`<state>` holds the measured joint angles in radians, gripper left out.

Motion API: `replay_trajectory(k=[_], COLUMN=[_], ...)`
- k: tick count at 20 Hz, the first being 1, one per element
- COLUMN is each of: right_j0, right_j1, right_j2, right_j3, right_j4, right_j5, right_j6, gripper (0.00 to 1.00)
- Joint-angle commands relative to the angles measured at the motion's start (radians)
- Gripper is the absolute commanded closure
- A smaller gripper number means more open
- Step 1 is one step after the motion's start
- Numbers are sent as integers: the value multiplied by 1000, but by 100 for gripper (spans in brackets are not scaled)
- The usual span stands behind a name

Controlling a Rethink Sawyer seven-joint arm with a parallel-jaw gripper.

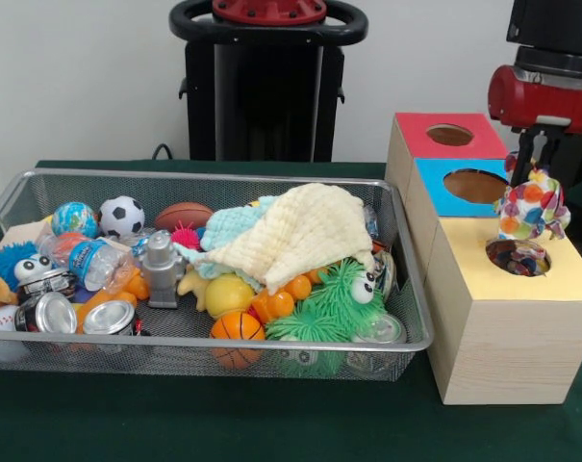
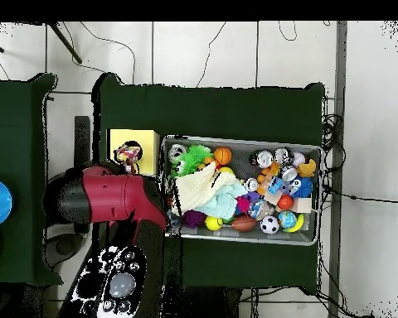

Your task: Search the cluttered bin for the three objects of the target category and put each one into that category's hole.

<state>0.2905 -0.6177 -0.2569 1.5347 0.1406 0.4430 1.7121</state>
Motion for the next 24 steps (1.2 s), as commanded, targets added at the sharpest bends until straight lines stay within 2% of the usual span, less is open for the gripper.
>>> replay_trajectory(k=[1,8,12,24], right_j0=[-3,-10,1,4], right_j1=[65,84,105,147], right_j2=[26,36,21,20], right_j3=[132,139,126,117], right_j4=[-48,-42,-40,-33], right_j5=[-77,-116,-92,-108], right_j6=[182,179,177,186], gripper=[100,100,100,100])
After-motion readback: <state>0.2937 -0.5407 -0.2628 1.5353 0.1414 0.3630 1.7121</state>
